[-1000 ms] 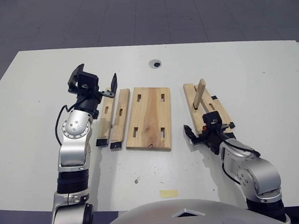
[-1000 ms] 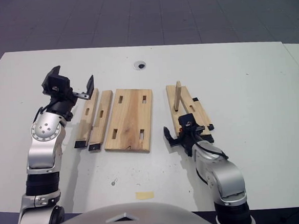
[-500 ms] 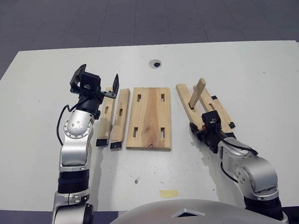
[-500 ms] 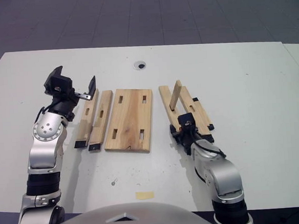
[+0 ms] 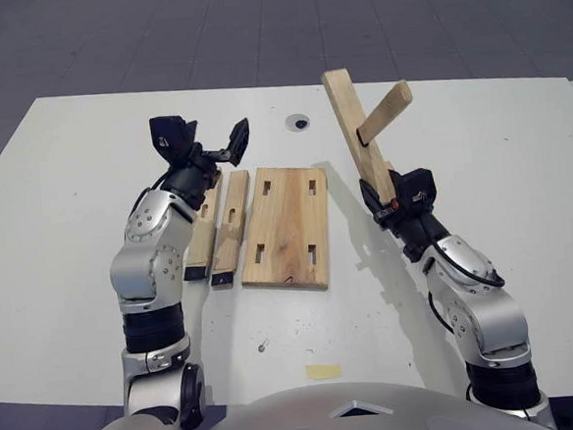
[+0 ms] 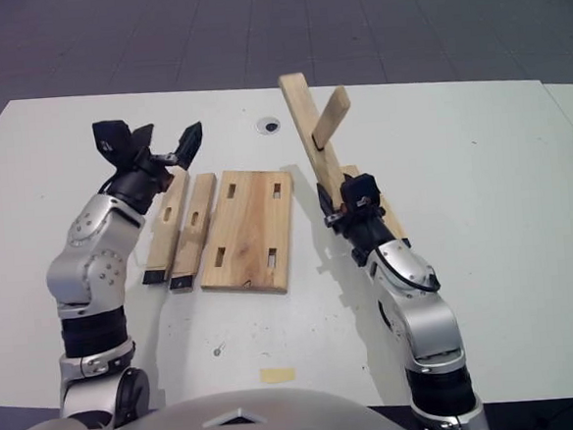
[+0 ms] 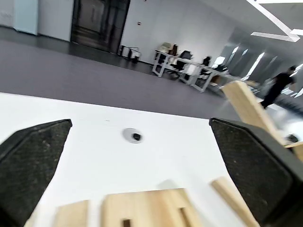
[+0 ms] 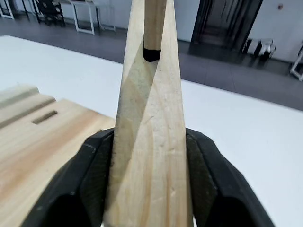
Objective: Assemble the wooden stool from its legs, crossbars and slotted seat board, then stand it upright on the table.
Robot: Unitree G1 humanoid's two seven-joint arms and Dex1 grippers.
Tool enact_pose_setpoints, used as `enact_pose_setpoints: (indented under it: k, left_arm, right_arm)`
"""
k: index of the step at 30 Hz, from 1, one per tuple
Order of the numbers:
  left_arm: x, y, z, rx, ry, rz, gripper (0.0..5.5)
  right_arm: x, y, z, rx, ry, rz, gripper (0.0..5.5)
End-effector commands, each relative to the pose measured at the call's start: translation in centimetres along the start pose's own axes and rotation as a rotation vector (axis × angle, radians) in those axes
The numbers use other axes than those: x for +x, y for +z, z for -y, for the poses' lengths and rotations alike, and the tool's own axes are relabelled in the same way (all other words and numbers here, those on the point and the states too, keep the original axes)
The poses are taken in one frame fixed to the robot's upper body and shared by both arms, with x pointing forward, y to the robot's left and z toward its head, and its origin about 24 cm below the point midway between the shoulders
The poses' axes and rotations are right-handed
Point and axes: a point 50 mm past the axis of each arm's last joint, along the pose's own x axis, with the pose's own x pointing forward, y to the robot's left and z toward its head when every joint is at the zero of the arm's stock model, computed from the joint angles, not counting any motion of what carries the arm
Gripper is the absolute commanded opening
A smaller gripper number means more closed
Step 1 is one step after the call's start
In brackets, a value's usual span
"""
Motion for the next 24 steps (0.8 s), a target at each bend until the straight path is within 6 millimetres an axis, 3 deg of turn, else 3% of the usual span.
enact_pose_setpoints:
  k: [1, 6, 10, 13, 19, 24]
  left_arm:
    - [0.6, 2.0, 2.2, -0.482, -0.2, -0.028, 5.4]
    - [0.2, 3.0, 4.2, -0.674, -0.316, -0.04, 5.4]
    - [-0.4, 3.8, 5.9, -0.723, -0.414, -0.081, 5.4]
    - [-0.8, 4.0, 6.2, -0.717, -0.417, -0.112, 5.4]
    - [-0.6, 3.9, 4.0, -0.688, -0.277, -0.08, 4.39]
    - [-0.6, 4.2, 4.0, -0.671, -0.291, -0.073, 3.53]
  right_arm:
    - [0.5, 2.5, -1.6, -0.153, 0.206, 0.239, 2.05]
    - [0.4, 2.7, -2.6, -0.161, 0.282, 0.282, 2.05]
    - [0.4, 2.8, -3.5, -0.167, 0.325, 0.302, 2.05]
    - [0.4, 2.9, -3.9, -0.163, 0.358, 0.313, 2.05]
    - [0.2, 2.8, -3.9, -0.163, 0.371, 0.308, 2.05]
    - [0.0, 2.8, -4.0, -0.15, 0.373, 0.303, 2.05]
